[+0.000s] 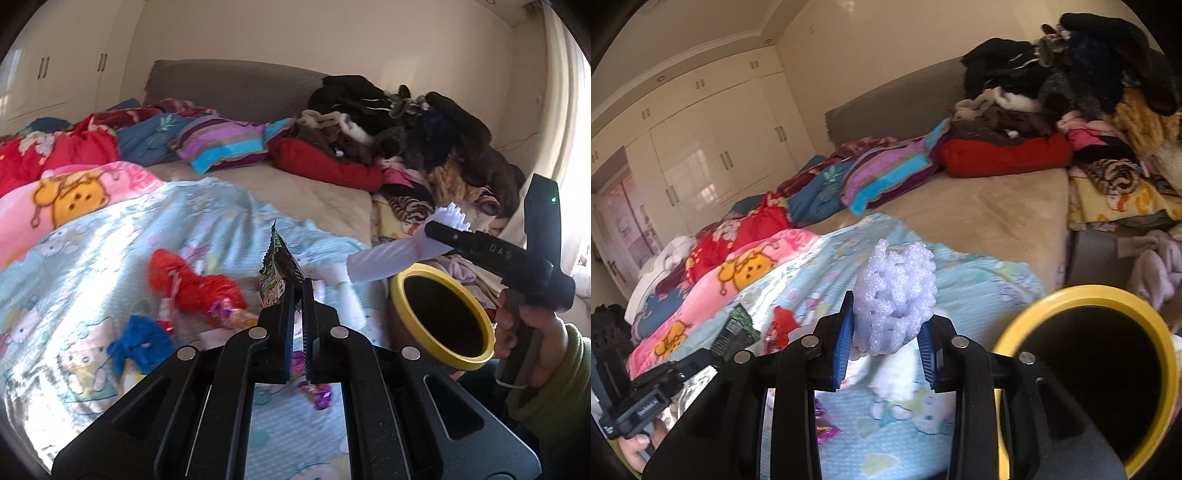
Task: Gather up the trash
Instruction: 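Carry the wrapper and foam netting over the yellow-rimmed bin with both tools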
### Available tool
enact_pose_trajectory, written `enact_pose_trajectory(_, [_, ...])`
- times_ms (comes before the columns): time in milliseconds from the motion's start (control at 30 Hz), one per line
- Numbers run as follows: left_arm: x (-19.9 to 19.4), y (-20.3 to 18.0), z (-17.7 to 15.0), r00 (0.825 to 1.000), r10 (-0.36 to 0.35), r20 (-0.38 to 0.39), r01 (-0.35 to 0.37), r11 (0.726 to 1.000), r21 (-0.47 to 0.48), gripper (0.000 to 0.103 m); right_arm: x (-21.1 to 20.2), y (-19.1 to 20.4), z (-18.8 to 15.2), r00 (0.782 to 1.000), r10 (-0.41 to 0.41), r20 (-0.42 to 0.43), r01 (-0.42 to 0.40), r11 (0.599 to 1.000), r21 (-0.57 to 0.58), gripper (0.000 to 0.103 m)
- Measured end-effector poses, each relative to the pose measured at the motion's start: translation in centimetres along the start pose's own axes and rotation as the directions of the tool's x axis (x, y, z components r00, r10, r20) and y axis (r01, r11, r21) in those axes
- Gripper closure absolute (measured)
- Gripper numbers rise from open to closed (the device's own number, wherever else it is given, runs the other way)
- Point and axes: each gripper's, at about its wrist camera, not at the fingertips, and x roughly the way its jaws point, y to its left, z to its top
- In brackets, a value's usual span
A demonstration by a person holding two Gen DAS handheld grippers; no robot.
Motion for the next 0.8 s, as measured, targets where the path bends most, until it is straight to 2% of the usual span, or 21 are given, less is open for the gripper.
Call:
enact_pose_trajectory(400, [1.5, -5.2, 0.4, 0.995, -0.089, -0.040, 0.091, 0.995, 0.041, 0.102, -4.2, -5.9, -0.3, 0.993, -0.108, 0.037, 0.105, 0.992, 0.075, 0.073])
enact_pose_trajectory(800, [3.2, -10.1, 0.8, 0.984, -0.163, -0.069, 0.169, 0.982, 0.088, 0.102, -7.7, -10.3, -0.2, 0.975, -0.206, 0.089, 0.196, 0.975, 0.109, 0.073])
